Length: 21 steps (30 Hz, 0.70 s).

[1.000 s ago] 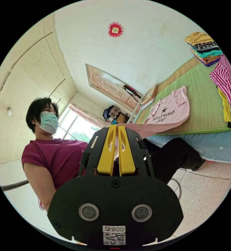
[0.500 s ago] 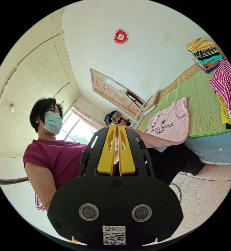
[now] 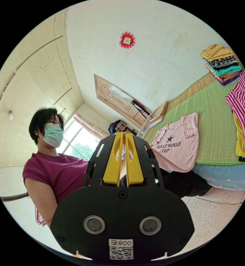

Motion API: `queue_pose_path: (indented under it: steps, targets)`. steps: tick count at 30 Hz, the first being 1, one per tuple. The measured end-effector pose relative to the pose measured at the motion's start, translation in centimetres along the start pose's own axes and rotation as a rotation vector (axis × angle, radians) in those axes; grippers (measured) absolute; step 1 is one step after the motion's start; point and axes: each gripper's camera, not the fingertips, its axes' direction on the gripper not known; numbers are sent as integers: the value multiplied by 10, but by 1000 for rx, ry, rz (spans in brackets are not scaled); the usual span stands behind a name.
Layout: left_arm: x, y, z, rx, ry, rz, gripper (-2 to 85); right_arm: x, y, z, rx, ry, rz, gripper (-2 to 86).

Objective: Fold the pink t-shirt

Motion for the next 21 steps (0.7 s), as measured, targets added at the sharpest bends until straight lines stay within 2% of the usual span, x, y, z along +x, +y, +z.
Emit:
queue_pose_path:
  steps: [9, 21]
  targets:
    - [-66, -89, 45, 7, -33, -9, 4, 77, -63, 43, -12, 46, 64, 7]
    - [-201, -202, 115, 32, -115, -123, 4, 236, -158, 120, -48, 89, 228, 6]
